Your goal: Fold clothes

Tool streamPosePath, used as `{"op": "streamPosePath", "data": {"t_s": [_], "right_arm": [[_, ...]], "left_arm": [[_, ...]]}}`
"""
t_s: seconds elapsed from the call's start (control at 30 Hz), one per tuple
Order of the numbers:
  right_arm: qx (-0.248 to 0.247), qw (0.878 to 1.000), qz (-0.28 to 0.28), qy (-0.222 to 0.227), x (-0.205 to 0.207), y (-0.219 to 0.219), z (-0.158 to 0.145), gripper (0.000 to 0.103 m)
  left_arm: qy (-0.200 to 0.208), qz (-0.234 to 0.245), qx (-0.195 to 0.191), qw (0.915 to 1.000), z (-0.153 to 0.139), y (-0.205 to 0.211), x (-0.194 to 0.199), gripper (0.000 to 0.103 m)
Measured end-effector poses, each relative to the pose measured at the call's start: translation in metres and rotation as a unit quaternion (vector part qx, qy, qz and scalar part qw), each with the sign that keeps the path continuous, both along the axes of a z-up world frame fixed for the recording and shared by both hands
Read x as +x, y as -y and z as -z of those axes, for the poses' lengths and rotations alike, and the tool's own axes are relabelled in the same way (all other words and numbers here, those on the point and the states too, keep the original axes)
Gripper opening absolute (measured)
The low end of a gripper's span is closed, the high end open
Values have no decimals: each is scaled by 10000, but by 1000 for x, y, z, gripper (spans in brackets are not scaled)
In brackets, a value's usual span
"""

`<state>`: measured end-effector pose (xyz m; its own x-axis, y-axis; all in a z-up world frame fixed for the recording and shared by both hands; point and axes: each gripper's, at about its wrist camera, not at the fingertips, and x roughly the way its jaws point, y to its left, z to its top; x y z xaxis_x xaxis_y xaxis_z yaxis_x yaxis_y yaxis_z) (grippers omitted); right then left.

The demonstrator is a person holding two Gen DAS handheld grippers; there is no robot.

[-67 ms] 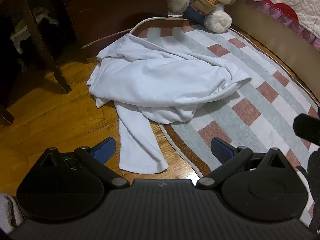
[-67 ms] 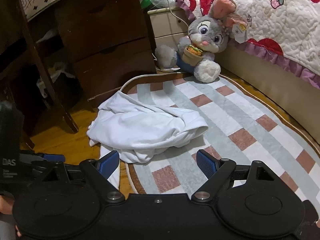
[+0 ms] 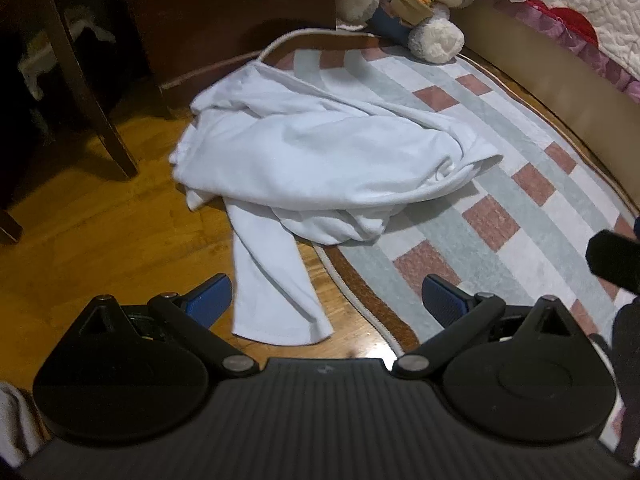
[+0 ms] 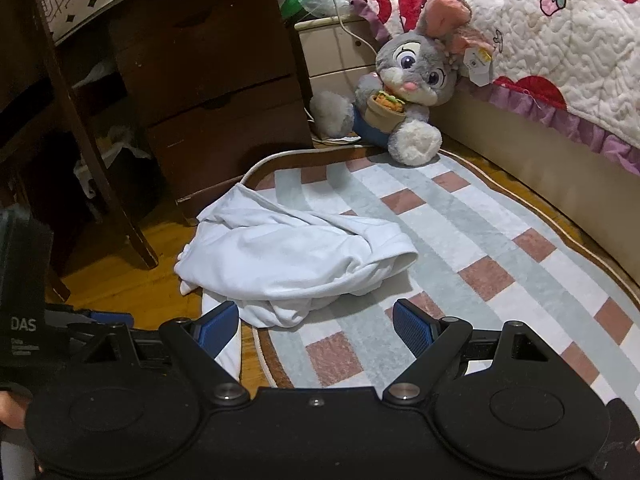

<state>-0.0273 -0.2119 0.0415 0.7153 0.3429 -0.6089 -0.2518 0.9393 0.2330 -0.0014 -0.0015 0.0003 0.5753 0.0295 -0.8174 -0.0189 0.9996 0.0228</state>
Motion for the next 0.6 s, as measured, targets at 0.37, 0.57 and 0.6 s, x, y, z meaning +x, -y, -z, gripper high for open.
{"op": "streamPosePath", "data": {"t_s": [0.37, 0.57, 0.6], "right_arm": [[-140, 9992, 135, -353, 7, -1, 17, 87], [46, 9983, 178, -552, 8, 0, 30, 87], [21, 9985, 166, -524, 7, -1, 30, 87]], "left_arm": [[-129, -164, -420, 9989, 13, -17, 7, 103], [-125, -192, -521, 9984, 15, -23, 5, 103], [-109, -198, -500, 9985, 15, -23, 4, 103]]}}
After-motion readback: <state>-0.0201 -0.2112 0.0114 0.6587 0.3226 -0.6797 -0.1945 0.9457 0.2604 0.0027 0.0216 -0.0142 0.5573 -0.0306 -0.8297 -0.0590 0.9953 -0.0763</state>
